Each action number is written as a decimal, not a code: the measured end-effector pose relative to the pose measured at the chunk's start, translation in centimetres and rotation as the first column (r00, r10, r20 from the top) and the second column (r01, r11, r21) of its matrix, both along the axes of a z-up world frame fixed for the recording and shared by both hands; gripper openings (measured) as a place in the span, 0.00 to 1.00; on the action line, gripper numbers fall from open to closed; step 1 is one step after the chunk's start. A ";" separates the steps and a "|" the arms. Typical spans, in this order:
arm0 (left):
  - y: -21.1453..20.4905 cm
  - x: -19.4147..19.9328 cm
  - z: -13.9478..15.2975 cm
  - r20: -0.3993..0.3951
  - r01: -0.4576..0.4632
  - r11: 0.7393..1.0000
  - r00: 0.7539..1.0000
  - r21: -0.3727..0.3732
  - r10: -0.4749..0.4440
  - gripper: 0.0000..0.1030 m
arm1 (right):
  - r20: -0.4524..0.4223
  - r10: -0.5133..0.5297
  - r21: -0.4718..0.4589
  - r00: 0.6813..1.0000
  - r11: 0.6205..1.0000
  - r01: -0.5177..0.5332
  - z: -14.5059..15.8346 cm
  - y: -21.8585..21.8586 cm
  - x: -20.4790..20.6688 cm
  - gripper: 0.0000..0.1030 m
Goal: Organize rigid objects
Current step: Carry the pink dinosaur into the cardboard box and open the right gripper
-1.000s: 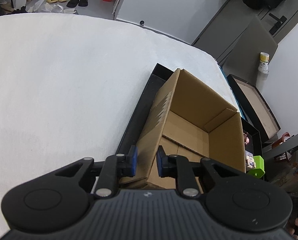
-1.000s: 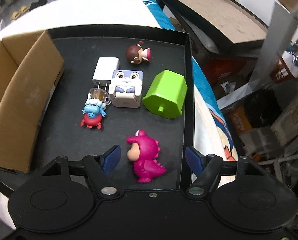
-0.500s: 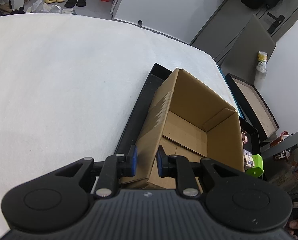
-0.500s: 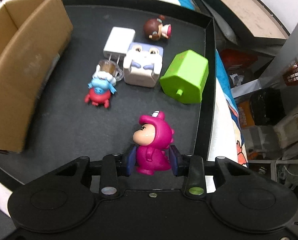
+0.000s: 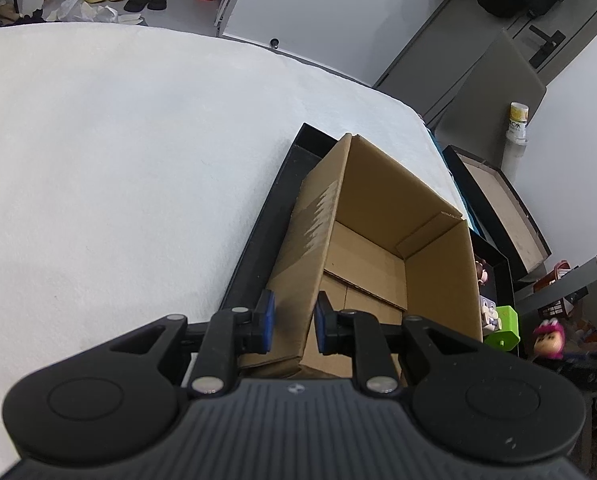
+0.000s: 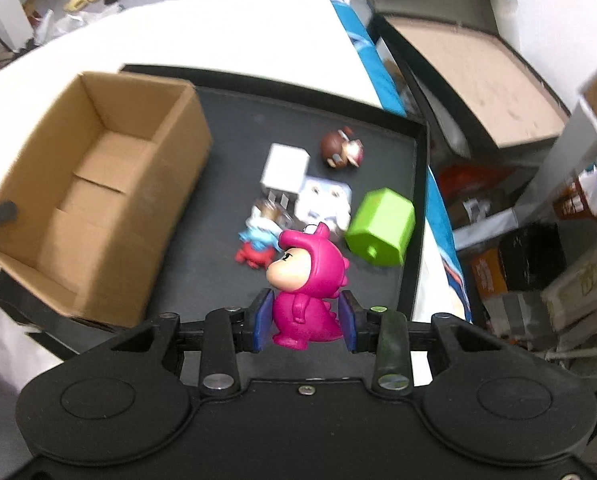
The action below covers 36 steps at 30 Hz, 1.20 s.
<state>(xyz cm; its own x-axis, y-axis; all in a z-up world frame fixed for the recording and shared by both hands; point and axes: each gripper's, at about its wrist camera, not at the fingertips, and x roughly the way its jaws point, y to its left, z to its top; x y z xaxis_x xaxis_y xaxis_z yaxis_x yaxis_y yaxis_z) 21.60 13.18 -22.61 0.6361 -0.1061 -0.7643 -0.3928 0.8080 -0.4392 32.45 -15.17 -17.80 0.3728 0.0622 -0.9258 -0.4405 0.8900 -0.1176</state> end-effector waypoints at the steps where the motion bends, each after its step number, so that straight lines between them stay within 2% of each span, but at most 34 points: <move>1: 0.0 0.0 0.0 0.000 0.000 1.000 1.000 -0.001 0.000 0.19 | 0.007 0.008 0.003 1.000 1.000 -0.008 0.5 0.4 -0.1 0.34; 9: 0.4 0.1 -0.3 0.000 0.000 1.000 1.000 -0.024 0.000 0.19 | 0.053 0.068 0.007 0.996 0.998 -0.068 3.5 3.4 -0.1 0.34; 15: 0.4 0.2 -0.4 0.006 0.017 0.999 1.000 -0.030 -0.017 0.19 | 0.070 0.089 0.004 0.994 0.996 -0.089 4.5 5.5 0.2 0.34; 27: 0.6 0.2 -0.5 0.007 0.022 0.999 1.000 -0.035 -0.021 0.19 | 0.080 0.156 -0.032 0.985 0.988 -0.154 4.7 9.7 0.6 0.34; 36: 0.9 0.2 -0.5 0.008 0.031 0.998 0.999 -0.047 -0.031 0.19 | 0.070 0.218 -0.062 0.974 0.975 -0.213 3.1 13.9 1.3 0.34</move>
<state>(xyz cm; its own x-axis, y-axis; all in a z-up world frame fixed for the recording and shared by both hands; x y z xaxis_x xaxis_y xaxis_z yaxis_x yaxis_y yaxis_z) 21.77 14.07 -23.14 0.6375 -0.1619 -0.7532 -0.3646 0.7978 -0.4801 33.78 -1.30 -14.67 0.4254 0.1000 -0.8995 -0.6092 0.7666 -0.2029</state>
